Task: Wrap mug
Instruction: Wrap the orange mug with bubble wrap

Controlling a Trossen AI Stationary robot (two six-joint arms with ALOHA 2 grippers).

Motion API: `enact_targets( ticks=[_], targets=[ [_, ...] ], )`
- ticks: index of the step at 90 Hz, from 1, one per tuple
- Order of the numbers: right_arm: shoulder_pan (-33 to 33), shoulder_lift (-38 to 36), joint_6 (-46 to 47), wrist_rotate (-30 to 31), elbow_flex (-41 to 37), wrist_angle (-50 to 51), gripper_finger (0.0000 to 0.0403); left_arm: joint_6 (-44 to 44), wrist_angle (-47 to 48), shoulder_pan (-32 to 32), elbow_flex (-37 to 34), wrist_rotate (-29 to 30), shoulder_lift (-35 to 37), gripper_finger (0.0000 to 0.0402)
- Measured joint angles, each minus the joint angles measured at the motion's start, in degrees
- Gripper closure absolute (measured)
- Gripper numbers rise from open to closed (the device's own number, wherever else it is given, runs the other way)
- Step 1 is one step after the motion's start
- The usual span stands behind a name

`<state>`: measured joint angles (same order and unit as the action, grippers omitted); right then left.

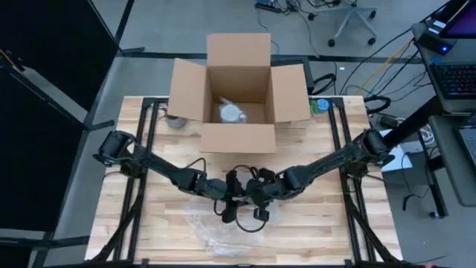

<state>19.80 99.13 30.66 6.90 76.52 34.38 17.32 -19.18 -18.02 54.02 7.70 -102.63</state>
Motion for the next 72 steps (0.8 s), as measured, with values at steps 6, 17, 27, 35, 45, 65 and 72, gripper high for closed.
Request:
enact_targets(
  ticks=[6, 17, 27, 35, 45, 65, 72],
  targets=[
    [0.1, -1.9, 0.3, 0.1, 1.6, 4.1, 0.0398, 0.0, 0.0, 0.0, 0.0, 0.0, 0.0, 0.0259],
    [0.8, -4.9, 2.0, 0.3, 2.7, 7.7, 0.0398, 0.0, 0.0, 0.0, 0.0, 0.0, 0.0, 0.0259],
    [1.1, -6.2, 2.5, 2.6, 2.8, 4.2, 0.0398, 0.0, 0.0, 0.0, 0.0, 0.0, 0.0, 0.0259],
    [1.3, -4.4, 0.9, 3.4, 2.4, -0.8, 0.0399, 0.0, 0.0, 0.0, 0.0, 0.0, 0.0, 0.0259],
    [1.3, -0.2, 0.3, 1.7, 2.3, -1.5, 0.0399, 0.0, 0.0, 0.0, 0.0, 0.0, 0.0, 0.0259],
    [1.2, 7.8, 0.3, 0.6, 2.2, -1.0, 0.0399, 0.0, 0.1, 0.0, 0.0, -0.1, 0.0, 0.0259],
    [1.1, 9.6, 0.4, 0.6, 2.3, -1.0, 0.0399, 0.4, 0.1, 0.0, 0.0, -0.4, 0.7, 0.0259]
  ],
)
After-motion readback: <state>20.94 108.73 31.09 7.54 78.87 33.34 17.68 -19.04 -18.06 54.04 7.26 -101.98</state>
